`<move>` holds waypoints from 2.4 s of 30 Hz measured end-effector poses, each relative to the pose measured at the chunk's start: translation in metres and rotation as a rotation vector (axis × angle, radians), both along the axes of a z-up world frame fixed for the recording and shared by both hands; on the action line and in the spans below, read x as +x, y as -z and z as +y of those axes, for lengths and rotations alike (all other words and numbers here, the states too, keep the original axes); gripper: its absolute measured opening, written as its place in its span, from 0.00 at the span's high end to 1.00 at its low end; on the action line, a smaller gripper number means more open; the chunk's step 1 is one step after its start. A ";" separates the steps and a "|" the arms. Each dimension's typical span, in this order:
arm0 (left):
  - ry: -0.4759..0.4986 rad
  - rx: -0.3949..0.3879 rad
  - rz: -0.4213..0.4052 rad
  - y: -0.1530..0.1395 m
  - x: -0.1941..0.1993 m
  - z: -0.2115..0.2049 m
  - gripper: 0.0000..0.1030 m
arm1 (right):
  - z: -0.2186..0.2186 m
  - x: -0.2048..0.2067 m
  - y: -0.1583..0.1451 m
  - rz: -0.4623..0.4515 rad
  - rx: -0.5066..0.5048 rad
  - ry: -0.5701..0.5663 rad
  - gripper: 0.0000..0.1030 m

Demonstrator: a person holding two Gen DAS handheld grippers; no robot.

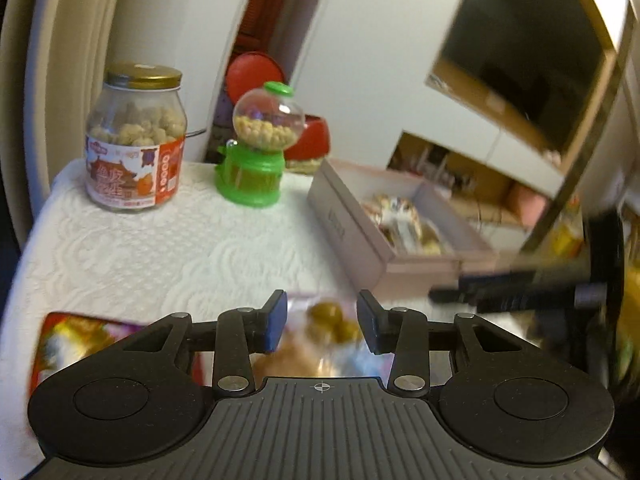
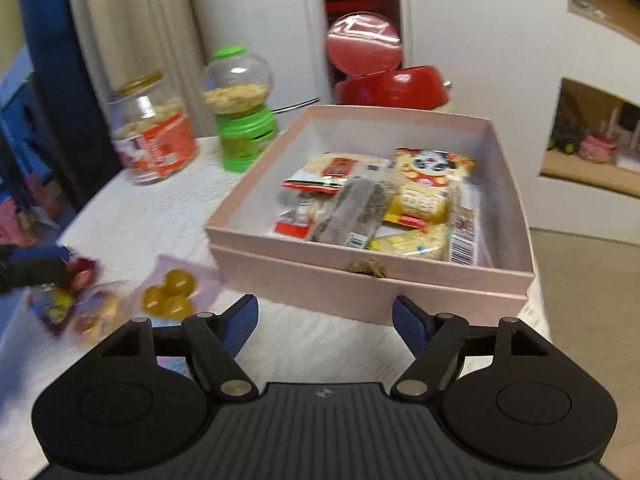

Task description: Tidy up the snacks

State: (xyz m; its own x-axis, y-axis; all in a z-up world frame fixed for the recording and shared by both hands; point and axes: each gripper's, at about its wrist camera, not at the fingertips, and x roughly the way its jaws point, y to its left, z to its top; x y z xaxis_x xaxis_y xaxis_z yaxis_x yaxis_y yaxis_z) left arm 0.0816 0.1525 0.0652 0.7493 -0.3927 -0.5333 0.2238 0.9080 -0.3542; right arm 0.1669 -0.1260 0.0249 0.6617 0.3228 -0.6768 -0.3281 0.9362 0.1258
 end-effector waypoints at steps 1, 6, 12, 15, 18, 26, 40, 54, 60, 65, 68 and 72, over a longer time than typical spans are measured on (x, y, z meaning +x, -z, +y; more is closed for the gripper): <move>-0.012 -0.010 0.009 0.003 0.009 -0.002 0.58 | 0.002 0.001 0.002 0.009 -0.006 0.007 0.27; -0.038 0.044 0.065 0.028 0.060 -0.025 0.58 | 0.034 -0.022 0.007 0.075 0.065 -0.167 0.21; 0.024 0.088 0.126 0.043 0.065 -0.040 0.59 | 0.084 -0.040 0.024 0.073 -0.055 -0.301 0.16; 0.044 0.087 0.145 0.041 0.047 -0.037 0.59 | 0.081 -0.048 0.023 0.046 -0.065 -0.306 0.17; 0.051 0.067 0.161 0.040 0.026 -0.030 0.59 | 0.062 -0.061 0.021 0.037 -0.076 -0.303 0.22; -0.026 0.041 0.100 0.019 -0.036 0.001 0.59 | 0.006 -0.082 0.030 0.019 -0.140 -0.159 0.16; -0.264 -0.065 0.228 0.034 -0.067 0.016 0.59 | 0.024 -0.059 0.007 0.077 0.075 -0.109 0.13; -0.088 0.216 0.068 0.030 -0.040 -0.040 0.49 | 0.015 -0.074 0.034 -0.026 -0.164 -0.048 0.13; -0.123 0.306 -0.016 0.007 -0.060 -0.057 0.51 | -0.026 -0.086 0.044 -0.028 -0.044 0.013 0.10; -0.055 0.425 0.033 0.020 -0.051 -0.091 0.49 | -0.019 -0.089 0.046 -0.040 -0.079 0.022 0.08; -0.032 0.495 0.027 0.031 -0.046 -0.108 0.30 | -0.022 -0.089 0.045 -0.038 -0.060 0.029 0.08; -0.032 0.424 0.038 0.027 -0.046 -0.105 0.25 | -0.019 -0.091 0.045 -0.040 -0.071 0.031 0.07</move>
State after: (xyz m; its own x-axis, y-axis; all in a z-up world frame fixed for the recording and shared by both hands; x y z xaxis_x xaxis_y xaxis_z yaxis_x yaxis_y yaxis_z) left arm 0.0358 0.0479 0.0385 0.7346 -0.1091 -0.6697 0.1867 0.9814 0.0449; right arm 0.0764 -0.1447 -0.0202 0.6977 0.2540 -0.6699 -0.3027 0.9520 0.0457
